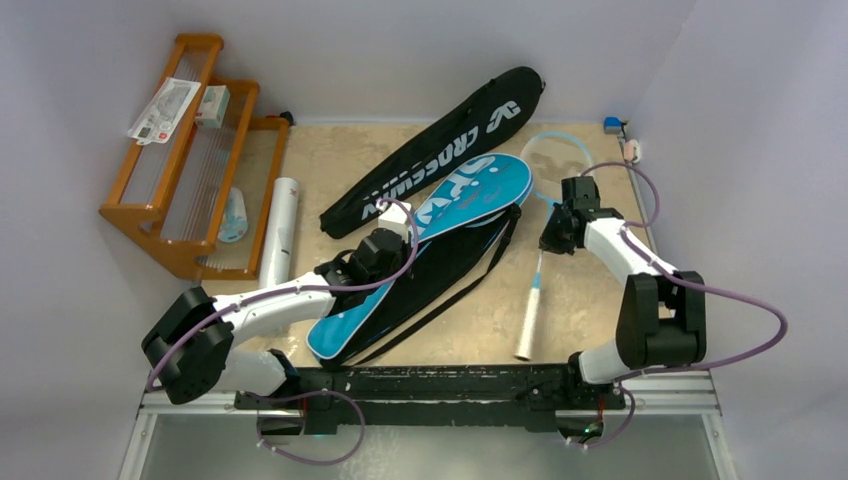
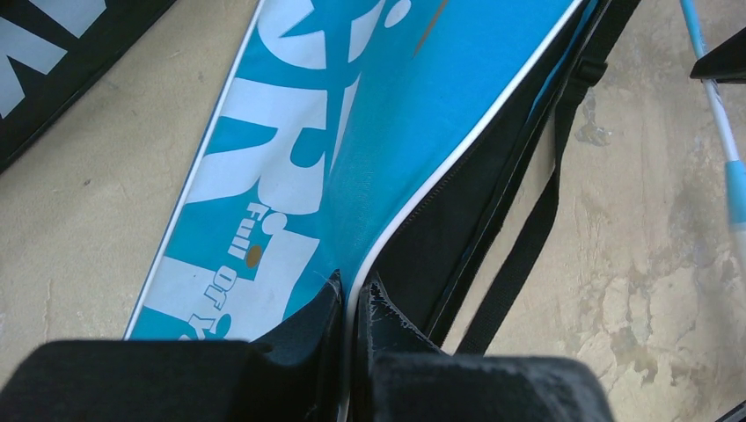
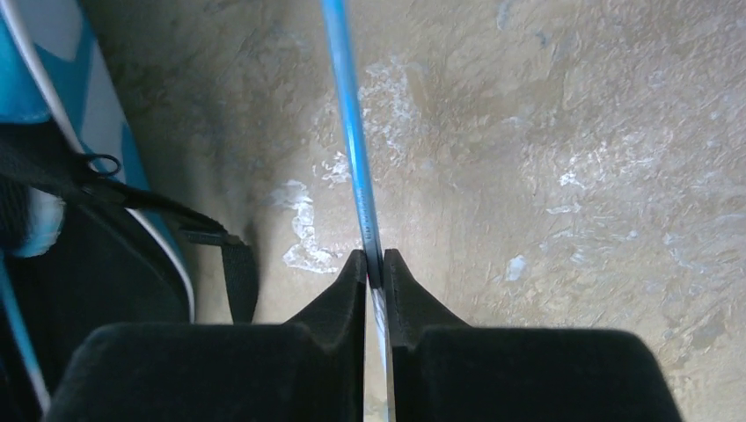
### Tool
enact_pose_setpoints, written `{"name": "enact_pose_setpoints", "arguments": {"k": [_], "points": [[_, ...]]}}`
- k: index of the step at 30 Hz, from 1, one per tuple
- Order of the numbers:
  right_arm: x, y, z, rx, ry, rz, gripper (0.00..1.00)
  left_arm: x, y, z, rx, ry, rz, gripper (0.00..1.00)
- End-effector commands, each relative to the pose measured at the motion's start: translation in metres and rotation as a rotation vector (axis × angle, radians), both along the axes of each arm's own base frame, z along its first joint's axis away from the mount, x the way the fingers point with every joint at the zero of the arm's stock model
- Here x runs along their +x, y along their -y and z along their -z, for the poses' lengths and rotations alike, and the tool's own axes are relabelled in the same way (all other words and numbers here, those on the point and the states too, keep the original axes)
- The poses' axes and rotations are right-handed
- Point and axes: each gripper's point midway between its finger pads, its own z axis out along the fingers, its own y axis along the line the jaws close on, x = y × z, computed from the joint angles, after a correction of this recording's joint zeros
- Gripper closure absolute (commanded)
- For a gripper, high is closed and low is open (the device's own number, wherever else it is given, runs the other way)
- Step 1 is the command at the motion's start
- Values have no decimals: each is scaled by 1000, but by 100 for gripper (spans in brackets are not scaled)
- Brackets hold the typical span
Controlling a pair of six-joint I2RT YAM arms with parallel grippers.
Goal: Pack up the badminton gear
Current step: Pick up the racket from the center of the board.
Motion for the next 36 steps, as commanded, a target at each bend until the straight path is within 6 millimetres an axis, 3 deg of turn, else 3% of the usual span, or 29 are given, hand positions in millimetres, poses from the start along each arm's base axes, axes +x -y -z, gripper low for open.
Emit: {"name": "enact_pose_setpoints", "arguments": {"k": [1, 5, 12, 18, 22, 29, 36], "points": [[-2, -10, -10, 39, 37, -37, 98, 9, 5, -13, -40, 51, -4, 100], [-9, -10, -9, 51, 27, -12, 96, 9, 5, -13, -38, 52, -2, 100], [-26, 9, -2, -11, -79, 160, 100, 10, 6, -11, -35, 51, -3, 100], [-26, 18, -21, -51, -43, 186, 100, 11, 5, -11, -28, 56, -10, 100], [-37, 19, -27, -63, -88, 173, 100, 12, 4, -9, -22, 56, -17, 100], [-56, 11, -20, -20, -85, 151, 100, 13, 5, -7, -15, 56, -11, 100], [-75, 28, -42, -102, -103, 196, 100, 16, 12, -4, -7, 38, 6, 100]]}}
